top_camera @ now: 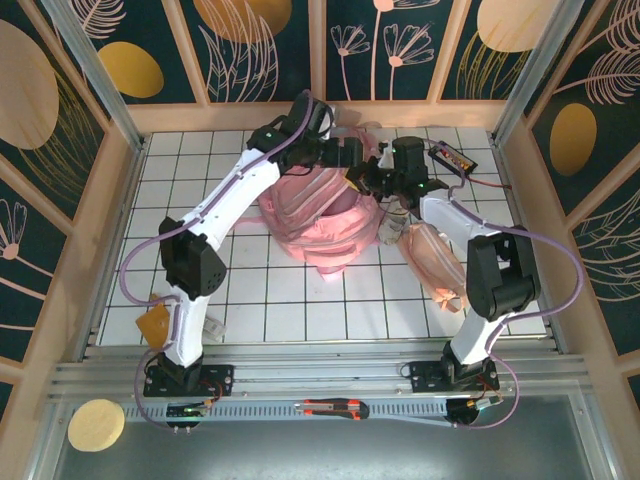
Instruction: Pack the student bag
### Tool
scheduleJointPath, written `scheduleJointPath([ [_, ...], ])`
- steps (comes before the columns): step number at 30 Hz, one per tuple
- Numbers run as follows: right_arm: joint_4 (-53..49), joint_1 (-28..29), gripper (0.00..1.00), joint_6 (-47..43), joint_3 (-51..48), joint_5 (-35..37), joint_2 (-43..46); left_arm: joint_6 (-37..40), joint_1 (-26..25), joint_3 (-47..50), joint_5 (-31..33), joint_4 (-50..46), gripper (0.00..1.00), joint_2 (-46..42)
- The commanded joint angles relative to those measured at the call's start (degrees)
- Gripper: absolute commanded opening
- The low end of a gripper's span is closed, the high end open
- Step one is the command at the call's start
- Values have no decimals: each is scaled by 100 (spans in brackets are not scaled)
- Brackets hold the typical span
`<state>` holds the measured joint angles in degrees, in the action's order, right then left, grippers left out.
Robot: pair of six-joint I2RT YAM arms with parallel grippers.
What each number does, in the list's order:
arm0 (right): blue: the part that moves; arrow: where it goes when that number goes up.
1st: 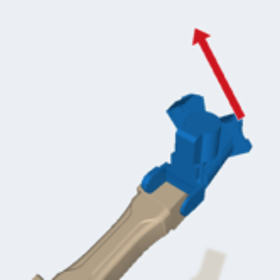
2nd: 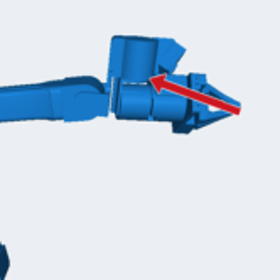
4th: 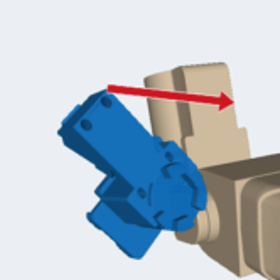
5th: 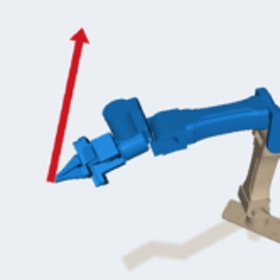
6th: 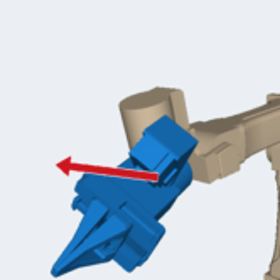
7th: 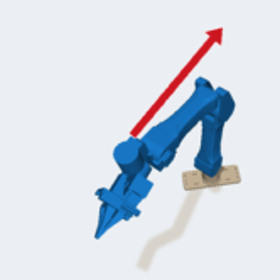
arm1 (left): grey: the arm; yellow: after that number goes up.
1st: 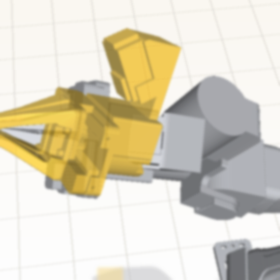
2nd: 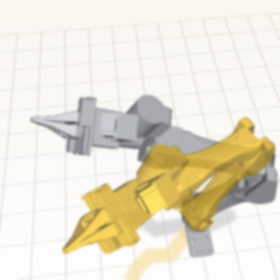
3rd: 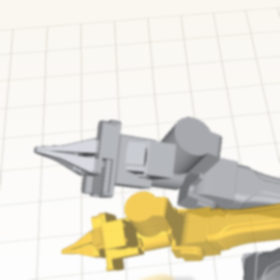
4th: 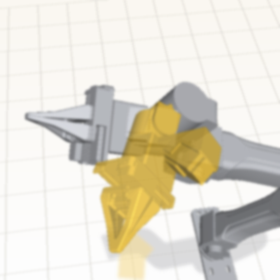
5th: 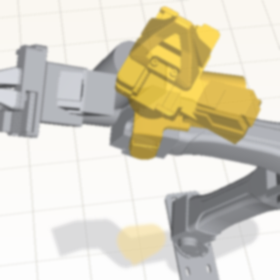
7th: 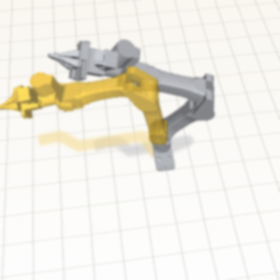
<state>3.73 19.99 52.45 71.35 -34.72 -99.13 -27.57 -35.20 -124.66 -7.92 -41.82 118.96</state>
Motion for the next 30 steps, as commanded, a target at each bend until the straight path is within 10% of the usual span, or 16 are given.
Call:
scheduleJointPath([
  [1, 342, 171, 0, 97, 634, 141, -36, 345, 14, 813, 668, -73, 99, -900],
  [13, -235, 559, 0, 151, 1743, 587, -380, -1007, 128, 5292, -209, 1713, 99, -3884],
  [22, -600, 862, 0, 188, 2416, 833, -725, -980, 33, 5769, 132, 1620, 64, -3810],
  [30, -842, 942, 0, 207, 2759, 884, -877, -829, 25, 5617, 459, 1651, 52, -3256],
])
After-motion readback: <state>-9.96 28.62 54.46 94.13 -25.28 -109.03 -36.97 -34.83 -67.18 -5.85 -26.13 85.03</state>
